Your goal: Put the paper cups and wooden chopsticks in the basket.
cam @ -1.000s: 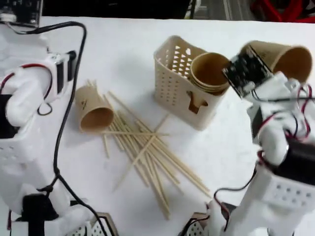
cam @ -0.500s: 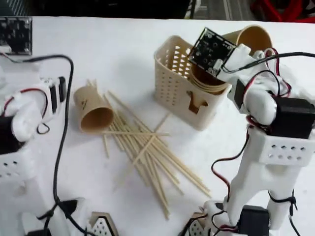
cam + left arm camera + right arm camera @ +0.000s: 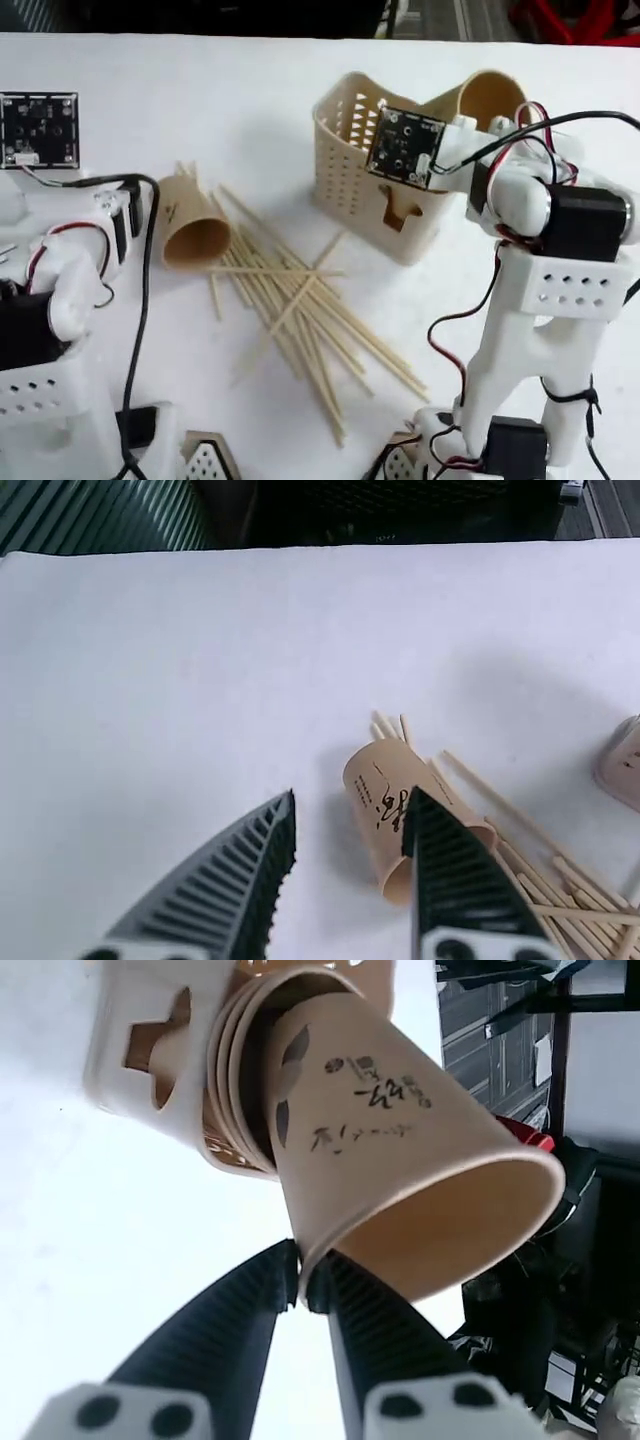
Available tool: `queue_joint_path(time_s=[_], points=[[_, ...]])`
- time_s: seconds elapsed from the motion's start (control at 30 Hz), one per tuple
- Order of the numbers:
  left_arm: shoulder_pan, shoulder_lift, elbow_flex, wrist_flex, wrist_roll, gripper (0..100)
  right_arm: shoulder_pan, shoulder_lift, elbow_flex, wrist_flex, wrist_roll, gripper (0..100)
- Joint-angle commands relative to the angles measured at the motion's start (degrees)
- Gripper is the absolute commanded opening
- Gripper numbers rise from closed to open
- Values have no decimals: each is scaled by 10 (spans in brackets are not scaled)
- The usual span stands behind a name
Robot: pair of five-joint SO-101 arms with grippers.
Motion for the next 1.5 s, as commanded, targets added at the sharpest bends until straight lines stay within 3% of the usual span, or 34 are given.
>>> queue_joint_path(time_s=[0.0,0.13,0.27,0.33,0.5,0.7,1.0,1.17,1.27,1.47], points=[[-2,-13,-4,-12,5,188,-3,-5,2,4,20,23],[-2,-13,-3,-11,5,188,-4,-5,-2,4,14,115],[-2,-13,1,-11,7,188,-8,-5,-4,0,-62,304],[-2,-15,8,-11,7,188,-28,-5,-6,0,-91,353],[-2,-16,29,-14,5,188,-81,-1,-34,-1,-168,357],[-5,-17,32,-11,4,188,-124,2,-9,-80,-273,357],[-2,-15,32,-2,0,188,-127,-28,15,-109,-325,357],[21,-12,32,11,-83,190,-126,-92,14,-30,-329,351],[28,-5,32,25,-124,239,-120,-113,16,5,-339,326],[27,129,15,39,-198,268,-28,-118,58,4,-418,286]])
